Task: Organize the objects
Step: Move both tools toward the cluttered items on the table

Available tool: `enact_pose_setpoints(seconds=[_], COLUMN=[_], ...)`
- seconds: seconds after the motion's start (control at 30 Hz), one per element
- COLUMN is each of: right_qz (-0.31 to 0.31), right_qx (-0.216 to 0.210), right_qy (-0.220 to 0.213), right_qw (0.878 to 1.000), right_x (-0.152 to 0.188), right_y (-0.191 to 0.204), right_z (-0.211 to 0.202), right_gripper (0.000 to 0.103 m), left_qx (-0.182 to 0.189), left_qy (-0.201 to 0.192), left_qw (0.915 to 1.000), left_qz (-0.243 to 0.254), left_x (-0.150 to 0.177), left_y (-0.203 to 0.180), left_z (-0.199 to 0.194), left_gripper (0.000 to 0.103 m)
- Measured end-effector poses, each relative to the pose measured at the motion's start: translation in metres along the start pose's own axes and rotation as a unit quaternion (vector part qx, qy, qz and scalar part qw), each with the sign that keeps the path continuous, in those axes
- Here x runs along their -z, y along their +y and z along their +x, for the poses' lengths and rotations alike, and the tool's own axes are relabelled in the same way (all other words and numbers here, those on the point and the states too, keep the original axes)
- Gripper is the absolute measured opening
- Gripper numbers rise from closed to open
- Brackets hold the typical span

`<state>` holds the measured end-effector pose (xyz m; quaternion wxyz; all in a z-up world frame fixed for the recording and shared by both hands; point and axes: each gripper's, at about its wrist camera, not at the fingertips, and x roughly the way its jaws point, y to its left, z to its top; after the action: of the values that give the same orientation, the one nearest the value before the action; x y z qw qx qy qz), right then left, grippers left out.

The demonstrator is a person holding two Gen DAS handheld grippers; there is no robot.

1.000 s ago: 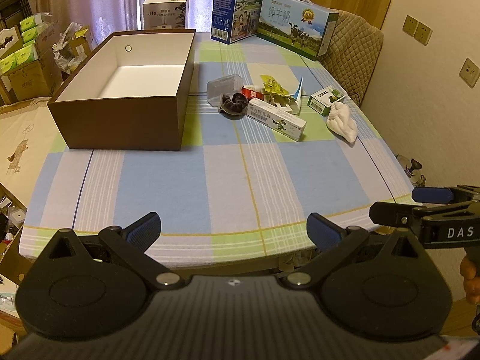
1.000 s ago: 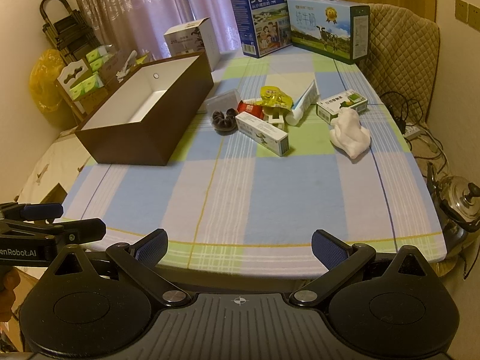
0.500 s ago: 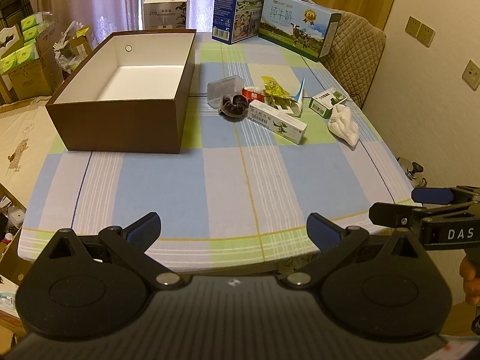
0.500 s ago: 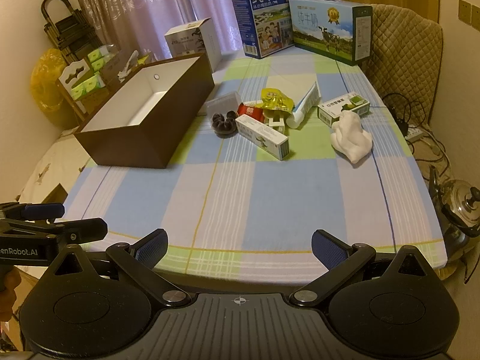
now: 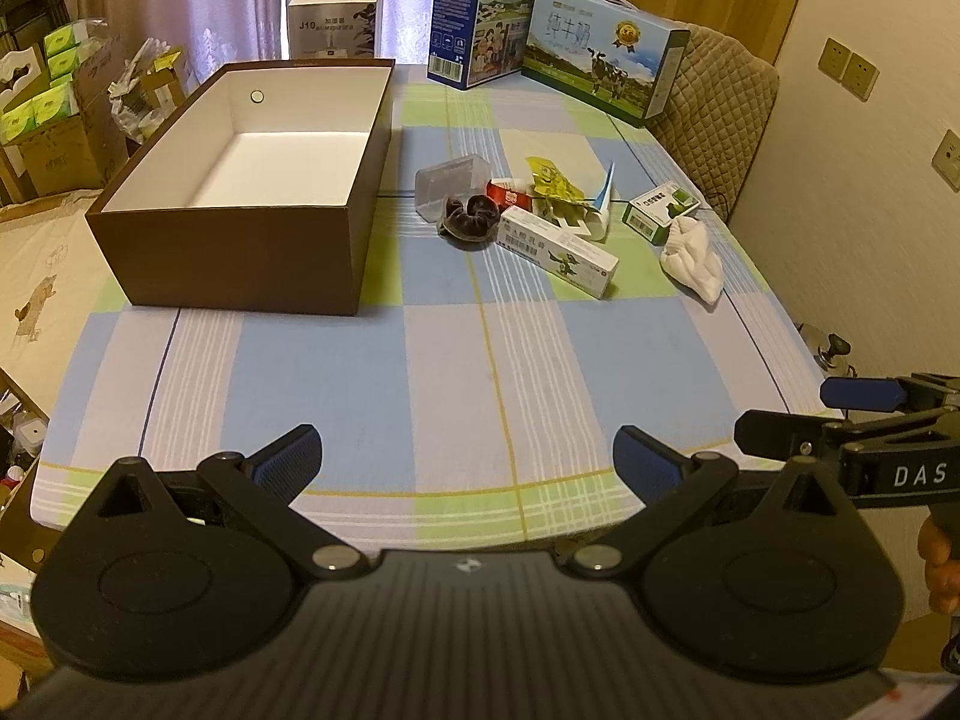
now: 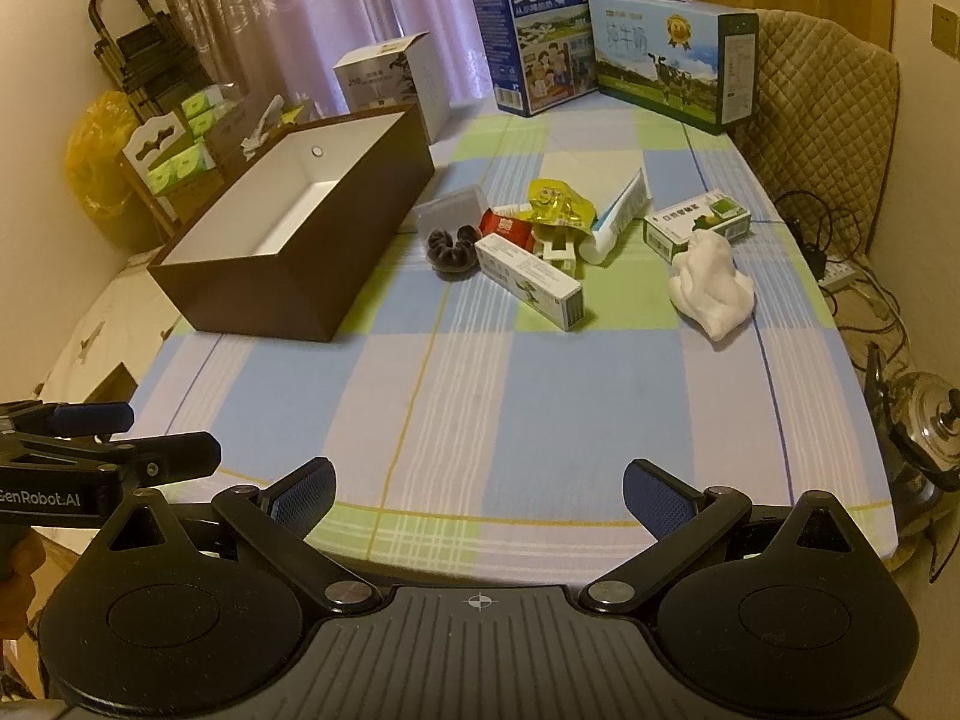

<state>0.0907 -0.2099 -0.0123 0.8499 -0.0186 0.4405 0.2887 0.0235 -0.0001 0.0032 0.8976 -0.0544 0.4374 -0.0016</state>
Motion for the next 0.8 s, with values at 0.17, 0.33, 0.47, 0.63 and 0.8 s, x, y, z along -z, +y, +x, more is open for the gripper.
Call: enact_pose_setpoints(seconds=[0.17,0.33,0.47,0.63,0.8], right_qz=[-0.002,-0.006,-0.007,-0.009,-0.007], right_qx=[-0.003,-0.005,-0.01,-0.012,-0.013], right_qy=[0.001,0.003,0.003,0.005,0.008], right_qw=[1.0,1.0,1.0,1.0,1.0], right_x=[-0.007,-0.015,-0.022,-0.031,-0.04], right_y=[-0.004,-0.008,-0.012,-0.019,-0.028], right_z=[0.005,0.01,0.014,0.021,0.028], right_gripper=[0.1,0.1,0.1,0.1,0.1], left_qx=[-0.003,-0.007,-0.009,-0.011,-0.012], left_qy=[0.0,0.001,0.002,0.005,0.009], left_qw=[1.0,1.0,0.9999,0.9999,0.9998], left_qz=[-0.002,-0.005,-0.005,-0.007,-0.009], left_x=[-0.004,-0.01,-0.015,-0.023,-0.032], left_y=[0.0,0.0,-0.002,-0.004,-0.007], left_z=[0.006,0.012,0.017,0.024,0.034], left_gripper=[0.102,0.102,0.102,0.102,0.102])
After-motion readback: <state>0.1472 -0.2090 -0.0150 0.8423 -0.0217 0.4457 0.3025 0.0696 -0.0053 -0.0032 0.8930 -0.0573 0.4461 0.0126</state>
